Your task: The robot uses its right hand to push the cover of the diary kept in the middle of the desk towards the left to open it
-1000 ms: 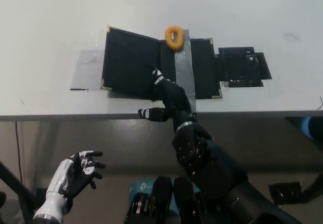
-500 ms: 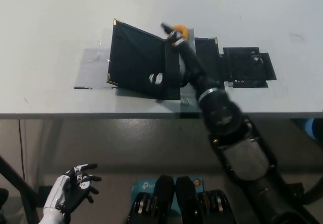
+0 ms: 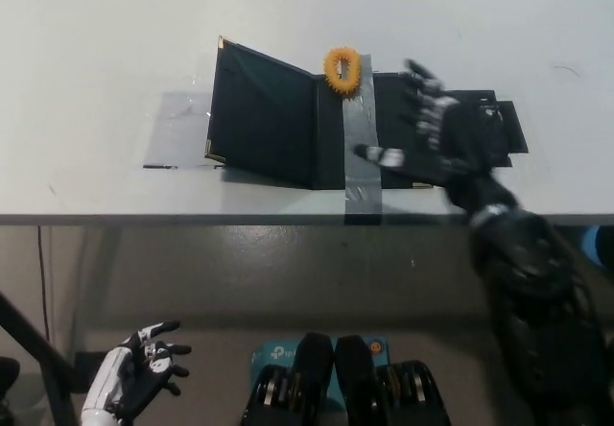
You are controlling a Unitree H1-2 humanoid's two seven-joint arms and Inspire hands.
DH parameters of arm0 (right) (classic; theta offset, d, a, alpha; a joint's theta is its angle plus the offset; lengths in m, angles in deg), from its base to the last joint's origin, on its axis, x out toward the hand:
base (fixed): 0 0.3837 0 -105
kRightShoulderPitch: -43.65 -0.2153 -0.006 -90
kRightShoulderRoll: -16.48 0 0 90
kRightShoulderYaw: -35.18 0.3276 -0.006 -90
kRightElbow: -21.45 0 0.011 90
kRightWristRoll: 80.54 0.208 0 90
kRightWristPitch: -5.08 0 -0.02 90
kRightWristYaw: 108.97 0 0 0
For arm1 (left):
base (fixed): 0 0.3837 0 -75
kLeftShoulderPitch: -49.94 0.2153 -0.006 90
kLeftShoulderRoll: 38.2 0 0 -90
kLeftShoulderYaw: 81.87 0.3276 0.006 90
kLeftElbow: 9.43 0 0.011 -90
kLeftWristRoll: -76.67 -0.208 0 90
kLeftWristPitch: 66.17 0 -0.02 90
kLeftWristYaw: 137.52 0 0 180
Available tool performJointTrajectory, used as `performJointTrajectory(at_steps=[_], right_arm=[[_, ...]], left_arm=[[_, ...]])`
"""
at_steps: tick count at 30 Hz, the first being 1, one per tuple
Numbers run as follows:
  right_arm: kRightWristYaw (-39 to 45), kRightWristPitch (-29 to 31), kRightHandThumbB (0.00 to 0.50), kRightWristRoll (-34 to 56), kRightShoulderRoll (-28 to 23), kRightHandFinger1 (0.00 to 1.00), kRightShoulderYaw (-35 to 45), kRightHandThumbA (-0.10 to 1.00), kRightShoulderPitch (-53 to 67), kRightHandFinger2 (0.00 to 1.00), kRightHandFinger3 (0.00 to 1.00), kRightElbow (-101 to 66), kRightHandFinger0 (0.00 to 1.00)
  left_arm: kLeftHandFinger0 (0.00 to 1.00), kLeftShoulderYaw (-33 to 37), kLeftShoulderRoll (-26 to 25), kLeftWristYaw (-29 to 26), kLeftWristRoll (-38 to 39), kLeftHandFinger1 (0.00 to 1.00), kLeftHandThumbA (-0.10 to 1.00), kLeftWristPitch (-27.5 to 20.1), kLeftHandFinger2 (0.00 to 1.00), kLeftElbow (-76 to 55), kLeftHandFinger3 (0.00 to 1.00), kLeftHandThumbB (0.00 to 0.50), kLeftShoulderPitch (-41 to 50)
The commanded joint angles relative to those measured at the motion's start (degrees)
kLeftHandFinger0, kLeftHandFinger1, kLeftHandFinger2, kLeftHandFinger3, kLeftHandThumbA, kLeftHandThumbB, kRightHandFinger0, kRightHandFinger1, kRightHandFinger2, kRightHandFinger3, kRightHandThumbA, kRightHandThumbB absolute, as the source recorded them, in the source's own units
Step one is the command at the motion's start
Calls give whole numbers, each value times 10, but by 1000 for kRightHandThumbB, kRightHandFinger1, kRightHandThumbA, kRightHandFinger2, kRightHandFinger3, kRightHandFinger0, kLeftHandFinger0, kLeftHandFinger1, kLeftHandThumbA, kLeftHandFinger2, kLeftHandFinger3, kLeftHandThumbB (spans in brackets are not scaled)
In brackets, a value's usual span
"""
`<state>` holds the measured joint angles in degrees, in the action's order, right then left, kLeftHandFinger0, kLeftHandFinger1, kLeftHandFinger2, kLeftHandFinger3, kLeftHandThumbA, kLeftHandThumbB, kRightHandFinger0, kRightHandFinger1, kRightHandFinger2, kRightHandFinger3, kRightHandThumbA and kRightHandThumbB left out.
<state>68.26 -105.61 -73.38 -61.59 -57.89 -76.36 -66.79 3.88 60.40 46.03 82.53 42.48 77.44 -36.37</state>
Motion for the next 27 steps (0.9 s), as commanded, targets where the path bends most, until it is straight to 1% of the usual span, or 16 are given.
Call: performJointTrajectory(at_steps=[1,3,5,7,8,9,10,12,14,16,17,18,20,22,24,27], right_arm=[[6,-62,209,229,-40,978,117,1000,49,1000,1000,-171,919],[16,-62,196,223,-36,971,159,1000,82,984,1000,-178,919],[23,-57,154,234,-30,979,195,1000,105,983,1000,-172,923],[30,-47,142,245,-27,993,212,1000,117,989,1000,-163,943],[35,-33,141,267,-28,975,243,1000,142,976,1000,-145,935],[46,-22,125,275,-29,967,252,1000,150,971,1000,-133,933],[45,-19,120,280,-27,911,264,1000,158,913,1000,-126,898],[47,-10,143,273,-25,847,274,1000,174,847,980,-117,836],[62,9,167,270,-22,813,283,1000,199,804,923,-95,779],[60,19,178,251,-20,777,286,1000,218,763,879,-84,724],[62,22,181,248,-20,769,286,1000,222,756,873,-81,715],[69,45,175,232,-21,761,286,1000,241,751,869,-59,704],[71,60,179,220,-23,744,283,1000,248,728,845,-42,682],[75,84,182,205,-27,722,281,1000,265,716,828,-2,672],[81,105,177,198,-30,719,278,1000,272,719,824,26,667],[74,116,190,183,-32,706,274,1000,278,707,800,53,664]], left_arm=[[349,-29,-3,-12,11,409,174,-26,507,-23,673,245,11],[371,-34,-5,-12,12,427,162,-26,525,-24,677,225,10],[392,-39,-6,-12,13,441,161,-27,538,-25,681,231,10],[395,-43,-7,-10,14,441,166,-31,536,-25,677,244,11],[382,-44,-9,-5,14,437,183,-39,537,-18,676,257,11],[377,-48,-8,-5,16,432,186,-39,536,-19,676,268,12],[375,-49,-8,-6,15,427,187,-38,535,-19,678,260,12],[363,-52,-8,-5,15,418,185,-40,530,-18,681,258,12],[359,-55,-9,-6,12,418,180,-39,530,-20,684,236,12],[354,-57,-8,-7,10,415,188,-38,525,-20,678,253,12],[350,-58,-7,-6,9,410,195,-38,519,-20,675,253,12],[342,-60,-6,-6,10,405,197,-34,521,-19,675,260,11],[344,-61,-5,-5,7,412,198,-34,533,-19,680,260,11],[342,-63,-4,-6,6,409,192,-29,529,-24,679,249,12],[361,-64,-4,-7,7,429,196,-24,541,-25,690,246,12],[357,-65,-2,-8,8,426,193,-22,539,-26,691,238,12]])
